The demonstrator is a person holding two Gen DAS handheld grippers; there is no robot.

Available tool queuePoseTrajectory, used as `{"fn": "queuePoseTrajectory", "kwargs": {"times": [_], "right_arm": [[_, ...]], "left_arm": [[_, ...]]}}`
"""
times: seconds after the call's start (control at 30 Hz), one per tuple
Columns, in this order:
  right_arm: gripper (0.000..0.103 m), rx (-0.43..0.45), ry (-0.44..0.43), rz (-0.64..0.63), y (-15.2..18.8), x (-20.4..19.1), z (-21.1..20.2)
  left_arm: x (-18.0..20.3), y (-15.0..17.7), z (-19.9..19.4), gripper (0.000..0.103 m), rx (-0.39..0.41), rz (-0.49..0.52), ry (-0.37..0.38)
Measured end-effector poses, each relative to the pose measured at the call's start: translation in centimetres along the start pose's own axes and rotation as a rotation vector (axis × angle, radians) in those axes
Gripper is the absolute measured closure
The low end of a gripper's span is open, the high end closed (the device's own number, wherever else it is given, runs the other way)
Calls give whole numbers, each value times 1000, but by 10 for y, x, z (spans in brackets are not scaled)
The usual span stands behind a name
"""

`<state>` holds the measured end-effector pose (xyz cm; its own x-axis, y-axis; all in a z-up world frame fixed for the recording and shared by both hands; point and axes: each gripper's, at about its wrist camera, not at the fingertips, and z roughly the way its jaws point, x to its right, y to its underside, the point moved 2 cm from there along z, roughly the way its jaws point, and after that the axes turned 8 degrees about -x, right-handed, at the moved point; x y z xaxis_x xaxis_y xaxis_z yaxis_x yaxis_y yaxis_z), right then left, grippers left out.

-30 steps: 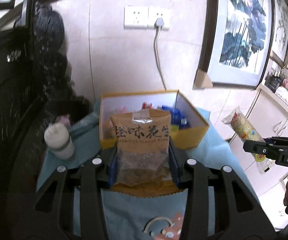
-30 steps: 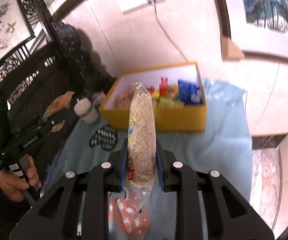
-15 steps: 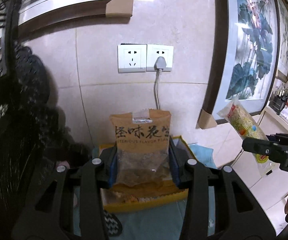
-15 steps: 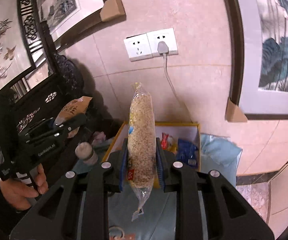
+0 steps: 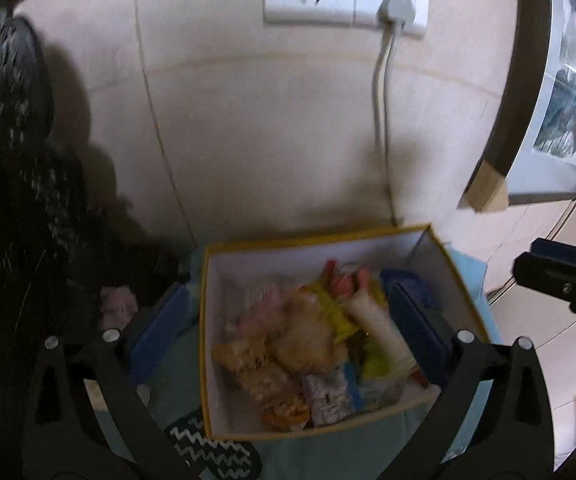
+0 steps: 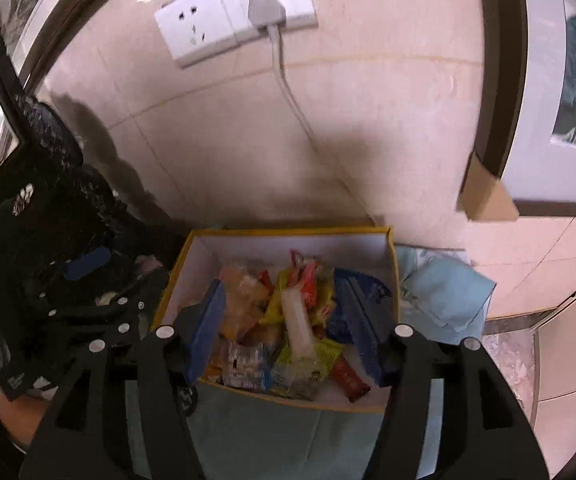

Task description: Organize snacks

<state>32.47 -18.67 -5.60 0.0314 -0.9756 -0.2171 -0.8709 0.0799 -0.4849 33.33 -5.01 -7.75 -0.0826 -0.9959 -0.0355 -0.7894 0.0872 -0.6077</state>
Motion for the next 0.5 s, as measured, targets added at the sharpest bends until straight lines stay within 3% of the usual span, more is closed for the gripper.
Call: {"fn": "queuePoseTrajectory", "kwargs": {"times": [0.27, 0.5], "right_arm": [[42, -11, -8, 12, 60, -6, -7], [42, -26, -21, 6, 129, -17, -42]], "left_arm": [[2, 65, -18, 2, -29, -7, -2], [1, 109, -92, 2, 38, -1, -9]]}}
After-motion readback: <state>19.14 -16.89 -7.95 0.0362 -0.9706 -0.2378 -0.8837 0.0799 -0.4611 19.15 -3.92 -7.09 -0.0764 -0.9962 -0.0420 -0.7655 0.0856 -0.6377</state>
